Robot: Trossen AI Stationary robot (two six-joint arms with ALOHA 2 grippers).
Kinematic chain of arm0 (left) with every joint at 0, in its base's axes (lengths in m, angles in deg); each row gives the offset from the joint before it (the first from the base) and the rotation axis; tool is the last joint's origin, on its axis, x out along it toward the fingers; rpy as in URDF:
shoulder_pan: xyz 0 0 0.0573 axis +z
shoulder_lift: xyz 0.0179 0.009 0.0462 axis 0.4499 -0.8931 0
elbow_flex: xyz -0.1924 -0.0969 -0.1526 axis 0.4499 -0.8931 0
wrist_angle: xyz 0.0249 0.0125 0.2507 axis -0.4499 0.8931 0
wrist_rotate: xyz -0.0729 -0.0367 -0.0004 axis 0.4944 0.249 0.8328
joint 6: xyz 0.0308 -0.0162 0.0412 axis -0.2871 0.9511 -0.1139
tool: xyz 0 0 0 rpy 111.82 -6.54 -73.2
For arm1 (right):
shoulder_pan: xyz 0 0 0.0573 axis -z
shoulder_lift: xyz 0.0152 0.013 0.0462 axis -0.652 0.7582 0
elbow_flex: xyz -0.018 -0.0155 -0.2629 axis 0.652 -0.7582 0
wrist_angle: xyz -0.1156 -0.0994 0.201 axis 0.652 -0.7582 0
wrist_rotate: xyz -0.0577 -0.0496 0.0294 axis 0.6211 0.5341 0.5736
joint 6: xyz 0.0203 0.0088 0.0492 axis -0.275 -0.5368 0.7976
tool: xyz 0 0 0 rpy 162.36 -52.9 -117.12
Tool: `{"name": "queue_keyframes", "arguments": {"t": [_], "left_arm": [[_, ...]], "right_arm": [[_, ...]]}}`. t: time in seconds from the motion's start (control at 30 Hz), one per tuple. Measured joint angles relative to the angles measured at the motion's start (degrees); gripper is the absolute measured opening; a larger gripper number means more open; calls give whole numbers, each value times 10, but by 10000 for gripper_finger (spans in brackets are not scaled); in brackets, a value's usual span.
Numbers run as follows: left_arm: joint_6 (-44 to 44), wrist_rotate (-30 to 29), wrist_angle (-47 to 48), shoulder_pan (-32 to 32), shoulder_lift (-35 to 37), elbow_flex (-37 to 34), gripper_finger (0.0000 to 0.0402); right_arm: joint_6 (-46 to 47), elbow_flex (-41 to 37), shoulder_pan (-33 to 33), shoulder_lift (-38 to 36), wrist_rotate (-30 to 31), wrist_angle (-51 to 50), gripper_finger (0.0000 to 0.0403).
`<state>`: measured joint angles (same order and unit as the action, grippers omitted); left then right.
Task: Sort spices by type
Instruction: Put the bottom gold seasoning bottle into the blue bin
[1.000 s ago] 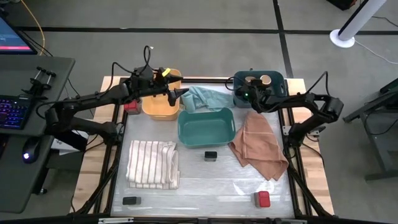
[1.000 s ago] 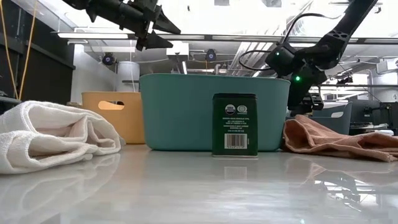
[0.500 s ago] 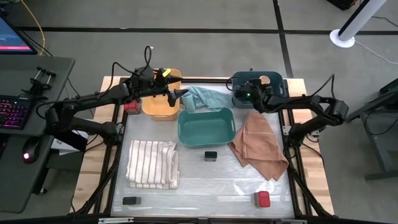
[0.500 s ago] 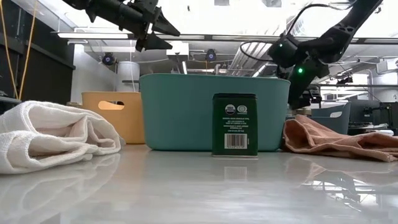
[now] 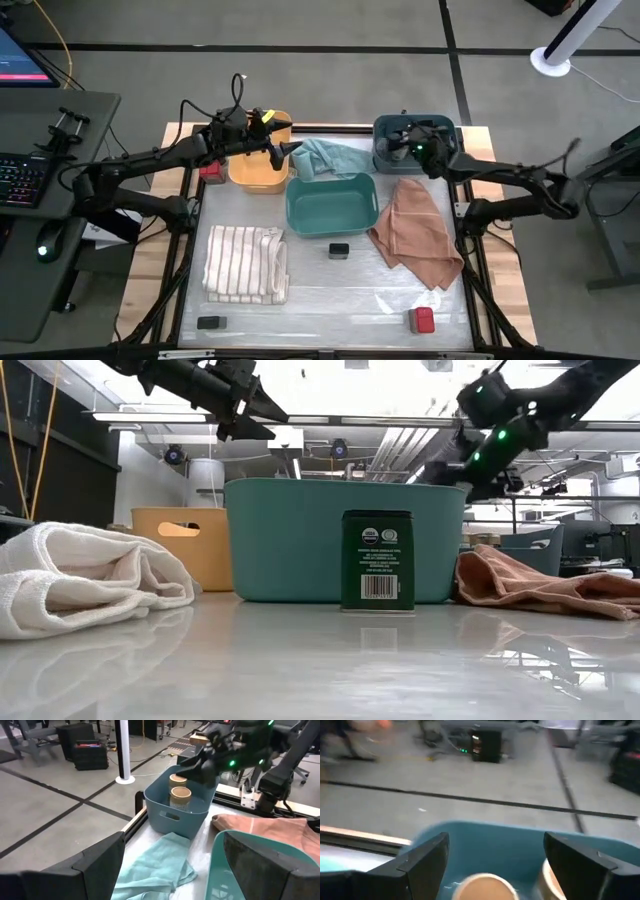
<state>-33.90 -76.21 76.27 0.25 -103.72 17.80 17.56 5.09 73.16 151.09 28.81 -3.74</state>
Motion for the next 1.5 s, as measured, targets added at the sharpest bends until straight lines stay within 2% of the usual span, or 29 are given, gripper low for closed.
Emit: {"name": "queue_keyframes", "arguments": {"t": [0.1, 0.17, 0.23, 0.3, 0.37, 0.43, 0.47, 0.57, 0.7, 1.0, 1.13, 1.3, 1.5], "left_arm": [[0, 0, 0, 0, 0, 0, 323], [2, 0, 0, 0, 0, 0, 323], [7, 0, 0, 0, 0, 0, 323], [15, -1, 0, 0, 0, 0, 323], [16, -8, -1, 0, 0, 0, 323], [16, -13, -1, 0, 0, 0, 323], [16, -17, -1, 0, 0, 0, 323], [17, -27, -1, 0, 0, 0, 323], [27, -28, -1, 0, 0, 0, 323], [31, -28, -1, 0, 0, 0, 323], [31, -28, -1, 0, 0, 0, 323], [31, -28, 0, 0, 0, 0, 323], [31, -28, 0, 0, 0, 0, 323]], "right_arm": [[31, 0, 1, -44, -84, -17, 318], [106, 0, 6, -63, -138, -55, 308], [185, 1, 14, -70, -188, -110, 279], [227, 0, 21, -65, -230, -157, 225], [246, 0, 24, -56, -265, -174, 142], [244, 0, 25, -52, -289, -157, 49], [237, 0, 25, -51, -294, -138, 25], [260, 27, 35, -36, -296, -172, 12], [231, 92, 49, 13, -317, -251, 3], [106, 278, 51, 172, -341, -455, 1], [66, 339, 52, 224, -341, -511, 1], [45, 373, 55, 271, -341, -570, 0], [26, 377, 54, 283, -326, -608, 0]]}}
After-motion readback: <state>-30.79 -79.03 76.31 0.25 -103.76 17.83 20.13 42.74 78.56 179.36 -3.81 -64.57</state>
